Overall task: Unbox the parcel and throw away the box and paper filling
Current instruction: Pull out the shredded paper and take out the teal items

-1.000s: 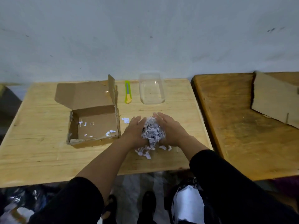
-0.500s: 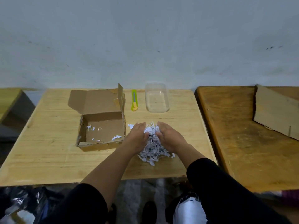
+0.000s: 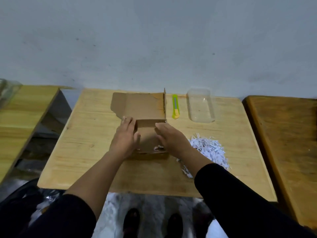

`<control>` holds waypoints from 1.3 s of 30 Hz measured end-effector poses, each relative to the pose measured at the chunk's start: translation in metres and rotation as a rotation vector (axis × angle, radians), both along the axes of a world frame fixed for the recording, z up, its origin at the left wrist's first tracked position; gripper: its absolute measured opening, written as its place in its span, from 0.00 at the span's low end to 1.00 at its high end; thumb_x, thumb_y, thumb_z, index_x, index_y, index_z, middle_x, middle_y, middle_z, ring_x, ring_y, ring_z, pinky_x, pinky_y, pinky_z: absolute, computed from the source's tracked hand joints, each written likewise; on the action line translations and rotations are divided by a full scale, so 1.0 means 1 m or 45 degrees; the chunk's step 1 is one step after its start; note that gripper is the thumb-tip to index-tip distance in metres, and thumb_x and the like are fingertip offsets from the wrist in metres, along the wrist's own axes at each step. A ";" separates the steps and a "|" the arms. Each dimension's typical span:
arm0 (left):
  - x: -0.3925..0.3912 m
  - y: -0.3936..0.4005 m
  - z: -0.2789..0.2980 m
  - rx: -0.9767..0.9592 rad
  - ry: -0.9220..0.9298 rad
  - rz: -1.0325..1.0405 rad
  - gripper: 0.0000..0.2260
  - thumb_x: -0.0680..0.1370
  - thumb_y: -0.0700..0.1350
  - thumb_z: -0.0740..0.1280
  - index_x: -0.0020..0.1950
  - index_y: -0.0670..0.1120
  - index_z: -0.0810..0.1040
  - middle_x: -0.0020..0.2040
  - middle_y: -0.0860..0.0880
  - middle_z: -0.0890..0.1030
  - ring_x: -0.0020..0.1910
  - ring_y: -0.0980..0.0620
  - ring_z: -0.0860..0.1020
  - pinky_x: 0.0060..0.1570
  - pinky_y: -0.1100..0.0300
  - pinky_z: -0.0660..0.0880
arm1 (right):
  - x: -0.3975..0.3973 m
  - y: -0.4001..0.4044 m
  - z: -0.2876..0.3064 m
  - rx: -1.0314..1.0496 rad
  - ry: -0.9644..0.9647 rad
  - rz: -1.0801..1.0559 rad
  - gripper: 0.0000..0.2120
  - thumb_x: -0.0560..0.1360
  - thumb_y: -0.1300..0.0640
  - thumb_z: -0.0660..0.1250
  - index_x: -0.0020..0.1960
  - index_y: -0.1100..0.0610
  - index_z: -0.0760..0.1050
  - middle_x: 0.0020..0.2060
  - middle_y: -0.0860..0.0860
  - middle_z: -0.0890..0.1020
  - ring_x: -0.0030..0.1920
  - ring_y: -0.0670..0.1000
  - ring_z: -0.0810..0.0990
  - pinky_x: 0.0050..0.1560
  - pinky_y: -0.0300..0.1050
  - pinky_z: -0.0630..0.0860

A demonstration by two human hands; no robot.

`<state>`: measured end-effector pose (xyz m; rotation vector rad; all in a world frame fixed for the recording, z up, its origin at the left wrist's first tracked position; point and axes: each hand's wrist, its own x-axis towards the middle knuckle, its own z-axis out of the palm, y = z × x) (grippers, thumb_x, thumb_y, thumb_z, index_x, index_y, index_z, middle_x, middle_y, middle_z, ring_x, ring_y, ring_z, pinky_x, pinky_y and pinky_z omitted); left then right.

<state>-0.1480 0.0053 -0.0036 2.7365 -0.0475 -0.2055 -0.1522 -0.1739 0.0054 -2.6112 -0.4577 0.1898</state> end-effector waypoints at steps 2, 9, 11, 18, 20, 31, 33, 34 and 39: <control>0.006 0.027 -0.007 0.046 0.025 -0.020 0.27 0.81 0.47 0.55 0.76 0.44 0.48 0.78 0.46 0.47 0.76 0.46 0.44 0.74 0.49 0.49 | 0.010 0.023 -0.008 -0.013 0.054 0.051 0.22 0.76 0.58 0.62 0.69 0.59 0.64 0.68 0.55 0.70 0.66 0.56 0.71 0.63 0.48 0.70; 0.015 0.066 -0.039 -0.130 0.063 -0.235 0.26 0.82 0.50 0.48 0.75 0.45 0.41 0.77 0.48 0.41 0.74 0.54 0.38 0.72 0.56 0.42 | 0.043 0.074 -0.035 -0.235 0.314 0.157 0.27 0.77 0.55 0.62 0.73 0.54 0.57 0.73 0.52 0.63 0.72 0.54 0.64 0.73 0.49 0.61; 0.017 0.069 -0.044 -0.182 0.071 -0.258 0.25 0.82 0.51 0.46 0.75 0.45 0.40 0.77 0.48 0.41 0.74 0.55 0.38 0.72 0.57 0.42 | 0.048 0.089 -0.038 -0.252 0.342 0.208 0.27 0.76 0.57 0.62 0.73 0.55 0.58 0.73 0.53 0.63 0.72 0.54 0.64 0.73 0.49 0.61; 0.021 0.076 -0.058 -0.240 0.013 -0.321 0.33 0.74 0.58 0.36 0.75 0.44 0.44 0.77 0.46 0.47 0.76 0.50 0.45 0.74 0.52 0.49 | 0.051 0.088 -0.044 -0.271 0.285 0.429 0.19 0.76 0.59 0.60 0.67 0.59 0.70 0.69 0.58 0.71 0.68 0.58 0.69 0.68 0.43 0.63; 0.021 0.076 -0.059 -0.267 0.006 -0.326 0.32 0.74 0.58 0.37 0.75 0.43 0.45 0.77 0.46 0.48 0.76 0.50 0.45 0.74 0.51 0.50 | 0.058 0.077 -0.041 -0.347 0.322 0.506 0.19 0.76 0.58 0.62 0.66 0.59 0.71 0.68 0.58 0.71 0.67 0.57 0.70 0.68 0.43 0.64; 0.021 0.074 -0.061 -0.292 -0.016 -0.300 0.29 0.75 0.58 0.39 0.73 0.46 0.40 0.73 0.54 0.41 0.73 0.57 0.41 0.73 0.54 0.48 | 0.093 0.050 -0.022 -0.750 0.501 0.958 0.54 0.60 0.48 0.78 0.75 0.52 0.48 0.76 0.53 0.55 0.75 0.53 0.54 0.73 0.45 0.56; 0.020 0.074 -0.059 -0.287 0.001 -0.282 0.28 0.76 0.58 0.39 0.72 0.48 0.38 0.73 0.55 0.40 0.74 0.58 0.41 0.72 0.56 0.47 | 0.096 0.044 -0.023 -0.762 0.497 1.058 0.57 0.59 0.44 0.78 0.75 0.52 0.44 0.76 0.54 0.51 0.75 0.54 0.51 0.74 0.45 0.52; 0.020 0.073 -0.057 -0.287 0.016 -0.277 0.28 0.76 0.58 0.39 0.72 0.49 0.38 0.73 0.56 0.40 0.74 0.58 0.41 0.72 0.57 0.47 | 0.097 0.042 -0.023 -0.780 0.470 1.127 0.58 0.59 0.42 0.77 0.75 0.52 0.43 0.77 0.55 0.49 0.76 0.54 0.50 0.74 0.45 0.50; 0.019 0.072 -0.054 -0.147 0.055 -0.281 0.29 0.75 0.63 0.34 0.72 0.50 0.36 0.74 0.55 0.40 0.75 0.56 0.42 0.74 0.56 0.48 | 0.095 0.036 -0.032 -0.793 0.226 1.252 0.53 0.66 0.52 0.74 0.75 0.54 0.39 0.77 0.55 0.47 0.76 0.55 0.48 0.74 0.46 0.50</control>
